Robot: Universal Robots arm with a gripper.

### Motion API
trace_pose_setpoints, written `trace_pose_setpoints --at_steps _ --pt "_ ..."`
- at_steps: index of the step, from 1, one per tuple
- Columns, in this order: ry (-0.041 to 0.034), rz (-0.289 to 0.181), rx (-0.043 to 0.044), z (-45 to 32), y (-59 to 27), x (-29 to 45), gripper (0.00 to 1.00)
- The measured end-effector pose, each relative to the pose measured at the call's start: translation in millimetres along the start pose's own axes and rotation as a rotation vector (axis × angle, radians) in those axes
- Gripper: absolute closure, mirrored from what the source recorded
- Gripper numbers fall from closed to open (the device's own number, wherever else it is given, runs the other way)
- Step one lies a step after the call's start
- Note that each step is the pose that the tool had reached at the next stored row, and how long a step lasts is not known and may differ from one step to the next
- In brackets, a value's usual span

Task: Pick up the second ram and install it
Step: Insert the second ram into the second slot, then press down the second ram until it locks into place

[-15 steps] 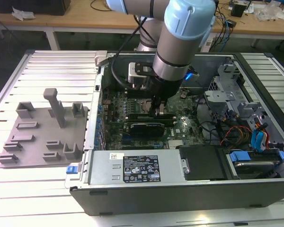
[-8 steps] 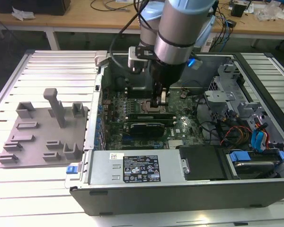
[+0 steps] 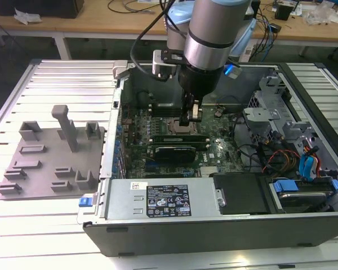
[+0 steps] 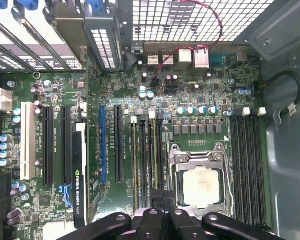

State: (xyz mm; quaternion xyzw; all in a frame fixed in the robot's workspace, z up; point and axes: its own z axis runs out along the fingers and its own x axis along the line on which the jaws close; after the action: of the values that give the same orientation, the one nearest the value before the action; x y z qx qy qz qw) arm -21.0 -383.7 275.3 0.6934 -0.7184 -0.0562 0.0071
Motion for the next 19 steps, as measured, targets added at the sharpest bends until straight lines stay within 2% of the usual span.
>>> trace_pose_setpoints --at_steps 7,10,11,13,14,15,17,19 --pt "0.0002 0.000 0.0000 -0.3 -0.8 -0.1 0.92" --pt "0.0026 0.001 -0.0018 -0.8 -15.9 -0.6 0.92" --pt "0.0034 0.001 -0.0038 -0.3 -25.3 -0.9 0.92" --pt "0.0048 0.001 -0.0053 0.5 -34.7 -1.1 0.92" --pt "0.0056 0.001 -0.0064 1.5 -45.7 -1.3 0.92" --pt "0.0055 0.001 -0.0068 4.6 -50.8 -1.3 0.92" --pt "0.0056 0.002 -0.0068 13.4 -53.3 -0.7 0.92" --pt "0.0054 0.002 -0.0068 17.1 -53.6 -0.5 0.92"
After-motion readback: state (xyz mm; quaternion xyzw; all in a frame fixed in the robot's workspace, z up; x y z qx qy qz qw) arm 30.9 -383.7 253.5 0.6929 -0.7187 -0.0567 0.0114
